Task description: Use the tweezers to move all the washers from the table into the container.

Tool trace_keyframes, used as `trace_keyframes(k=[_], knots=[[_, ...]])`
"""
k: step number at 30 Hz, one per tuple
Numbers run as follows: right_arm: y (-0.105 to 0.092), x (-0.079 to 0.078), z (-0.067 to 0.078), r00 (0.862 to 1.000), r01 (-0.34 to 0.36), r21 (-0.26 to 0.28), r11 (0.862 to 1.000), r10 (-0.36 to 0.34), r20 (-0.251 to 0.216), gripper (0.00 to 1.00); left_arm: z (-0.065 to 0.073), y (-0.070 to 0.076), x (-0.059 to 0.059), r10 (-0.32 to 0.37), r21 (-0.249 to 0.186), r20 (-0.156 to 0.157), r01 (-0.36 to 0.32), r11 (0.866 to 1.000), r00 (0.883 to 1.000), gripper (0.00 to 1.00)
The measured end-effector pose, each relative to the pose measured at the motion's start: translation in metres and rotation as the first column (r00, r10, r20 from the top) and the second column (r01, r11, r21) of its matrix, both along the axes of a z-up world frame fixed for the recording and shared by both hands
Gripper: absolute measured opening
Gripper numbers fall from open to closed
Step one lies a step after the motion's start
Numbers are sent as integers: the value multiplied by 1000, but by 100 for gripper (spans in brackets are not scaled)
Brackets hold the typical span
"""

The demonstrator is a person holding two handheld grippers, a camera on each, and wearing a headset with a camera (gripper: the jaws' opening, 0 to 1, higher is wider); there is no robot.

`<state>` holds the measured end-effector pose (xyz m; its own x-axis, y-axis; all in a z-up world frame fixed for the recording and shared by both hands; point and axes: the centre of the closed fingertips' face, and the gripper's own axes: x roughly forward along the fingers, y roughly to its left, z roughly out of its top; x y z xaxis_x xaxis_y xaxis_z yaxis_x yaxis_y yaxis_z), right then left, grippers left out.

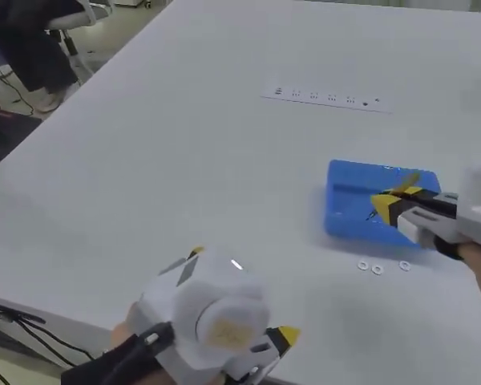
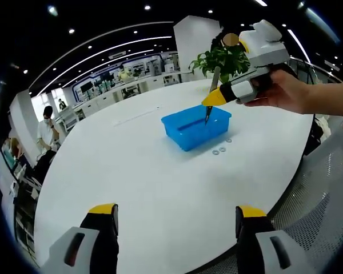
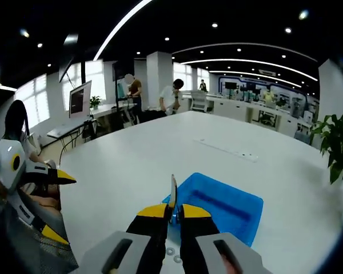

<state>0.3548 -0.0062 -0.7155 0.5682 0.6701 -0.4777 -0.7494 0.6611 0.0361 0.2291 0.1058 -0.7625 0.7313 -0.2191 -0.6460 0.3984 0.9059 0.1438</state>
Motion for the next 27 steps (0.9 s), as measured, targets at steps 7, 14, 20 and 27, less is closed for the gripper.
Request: trace_keyframes(k=[7, 14, 20, 27], knots=[[-4, -20, -32, 998, -11, -31, 999, 9, -69, 4, -1, -1, -1, -9, 5, -3, 9, 1000, 1000, 86], [-5, -24, -51, 993, -13, -46, 999, 7, -115, 4, -2, -3, -2, -22, 8, -6, 22, 1000, 1000, 85], [-3, -20, -56, 994, -31, -76, 997, 23, -103, 4, -4, -2, -3, -22, 18, -17, 23, 1000, 1000, 85], [-2, -22, -63, 993, -39, -92, 995, 29, -110, 4, -6, -1, -3, -25, 30, -30, 26, 999, 999, 84]])
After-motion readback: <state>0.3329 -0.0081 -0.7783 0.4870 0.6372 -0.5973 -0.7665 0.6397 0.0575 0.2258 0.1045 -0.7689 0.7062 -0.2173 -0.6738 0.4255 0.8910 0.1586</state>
